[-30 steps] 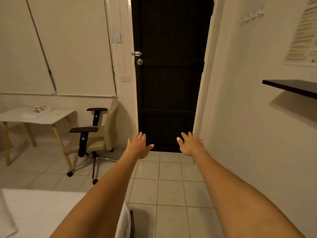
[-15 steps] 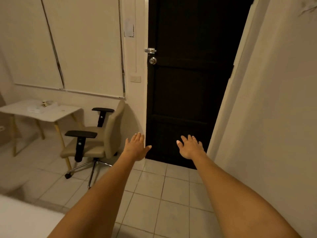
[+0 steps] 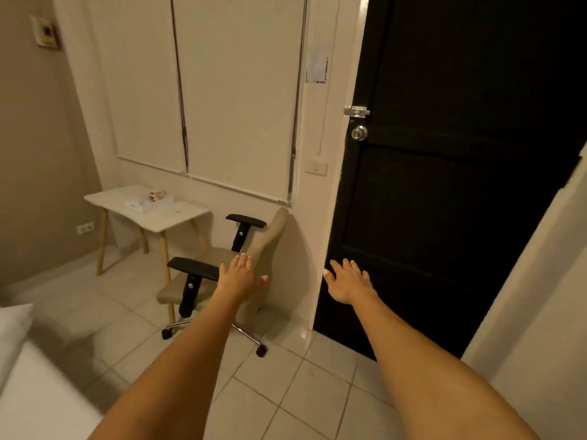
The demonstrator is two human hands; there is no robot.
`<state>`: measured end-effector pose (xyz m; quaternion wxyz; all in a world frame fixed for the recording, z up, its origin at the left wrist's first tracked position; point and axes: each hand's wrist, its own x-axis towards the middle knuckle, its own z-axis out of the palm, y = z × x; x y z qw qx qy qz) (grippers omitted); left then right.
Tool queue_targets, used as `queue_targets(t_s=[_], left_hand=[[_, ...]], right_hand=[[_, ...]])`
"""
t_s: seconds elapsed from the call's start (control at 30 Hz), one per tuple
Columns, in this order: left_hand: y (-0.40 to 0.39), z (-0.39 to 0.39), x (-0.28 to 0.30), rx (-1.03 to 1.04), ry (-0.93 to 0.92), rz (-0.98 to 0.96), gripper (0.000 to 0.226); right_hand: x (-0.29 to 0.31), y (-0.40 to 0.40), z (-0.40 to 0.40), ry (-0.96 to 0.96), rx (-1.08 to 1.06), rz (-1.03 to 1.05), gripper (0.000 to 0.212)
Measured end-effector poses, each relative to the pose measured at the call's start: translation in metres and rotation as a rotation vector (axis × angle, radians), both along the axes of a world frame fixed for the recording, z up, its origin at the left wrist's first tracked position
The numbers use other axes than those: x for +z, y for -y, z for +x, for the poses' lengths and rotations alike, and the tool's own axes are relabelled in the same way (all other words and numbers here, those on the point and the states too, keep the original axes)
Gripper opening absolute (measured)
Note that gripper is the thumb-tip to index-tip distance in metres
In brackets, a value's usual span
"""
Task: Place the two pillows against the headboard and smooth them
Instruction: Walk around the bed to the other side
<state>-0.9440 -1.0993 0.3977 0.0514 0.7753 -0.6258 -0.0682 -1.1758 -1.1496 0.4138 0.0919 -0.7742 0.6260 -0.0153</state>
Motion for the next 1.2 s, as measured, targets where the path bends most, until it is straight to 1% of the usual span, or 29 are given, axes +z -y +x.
queue_targets(t_s=[0.13,0.27,0.4,0.53,0.7,0.8,0.93,1.0,1.2], left_hand=[[0.039,0.041,0.002,0.071,0.03,0.004,0.074],[0.069,0.08,-0.002,0.163,0.011,-0.002,0.074],[0.094,0.125,-0.009,0.283,-0.011,0.014,0.073],[0.117,0.167,-0.008,0.405,0.011,0.001,0.072],[0.134,0.215,-0.008,0.567,-0.016,-0.004,0.072],[0.134,0.24,-0.009,0.646,-0.015,0.002,0.073],[0.119,0.274,-0.017,0.766,-0.005,0.036,0.073],[0.109,0.292,-0.023,0.83,0.007,0.063,0.072],[0.076,0.367,-0.04,0.989,0.002,0.075,0.072]], right_hand=[[0.002,0.058,0.054,0.028,0.095,-0.001,0.059],[0.001,0.107,0.104,0.025,0.175,0.005,0.06],[-0.003,0.151,0.155,0.024,0.283,0.009,0.058],[-0.008,0.204,0.212,0.046,0.39,0.008,0.058],[-0.003,0.254,0.291,0.004,0.584,-0.022,0.058],[0.0,0.27,0.336,0.002,0.699,-0.019,0.059],[-0.003,0.275,0.398,0.075,0.828,0.003,0.058],[-0.01,0.273,0.429,0.08,0.885,0.013,0.058],[-0.033,0.264,0.526,0.071,0.997,0.028,0.056]])
